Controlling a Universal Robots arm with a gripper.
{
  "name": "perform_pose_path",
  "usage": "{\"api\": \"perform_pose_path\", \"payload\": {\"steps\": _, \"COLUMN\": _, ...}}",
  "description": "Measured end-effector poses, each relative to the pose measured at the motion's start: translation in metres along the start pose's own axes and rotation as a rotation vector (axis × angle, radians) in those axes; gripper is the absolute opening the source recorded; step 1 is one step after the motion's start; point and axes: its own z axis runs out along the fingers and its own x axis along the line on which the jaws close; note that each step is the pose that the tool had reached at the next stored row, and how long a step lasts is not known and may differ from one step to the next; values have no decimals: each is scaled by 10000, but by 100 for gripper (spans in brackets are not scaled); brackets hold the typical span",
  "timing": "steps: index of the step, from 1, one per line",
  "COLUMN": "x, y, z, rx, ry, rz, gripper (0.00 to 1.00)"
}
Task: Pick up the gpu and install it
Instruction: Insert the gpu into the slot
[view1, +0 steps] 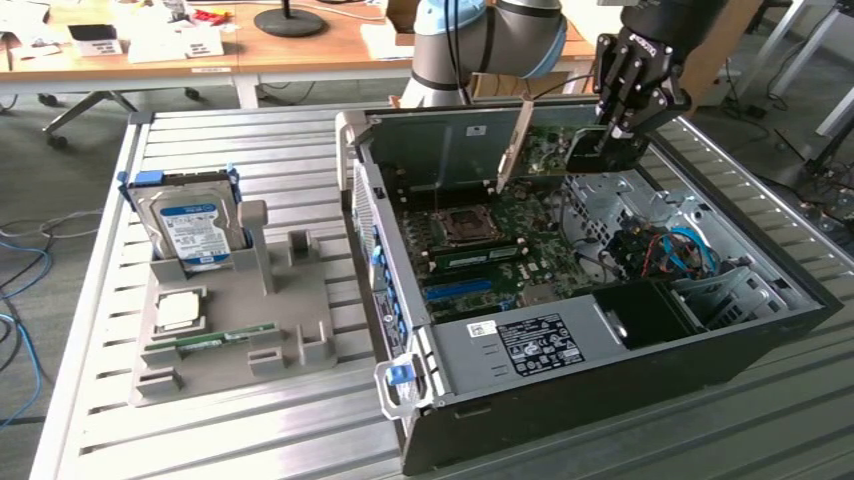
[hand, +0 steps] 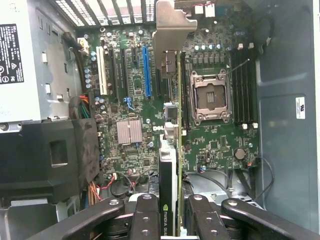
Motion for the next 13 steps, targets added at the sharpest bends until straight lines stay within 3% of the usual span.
{"api": "perform_pose_path", "payload": {"steps": 13, "x": 3, "y": 0, "z": 102, "rx": -1, "ry": -1, "rz": 0, "gripper": 27}}
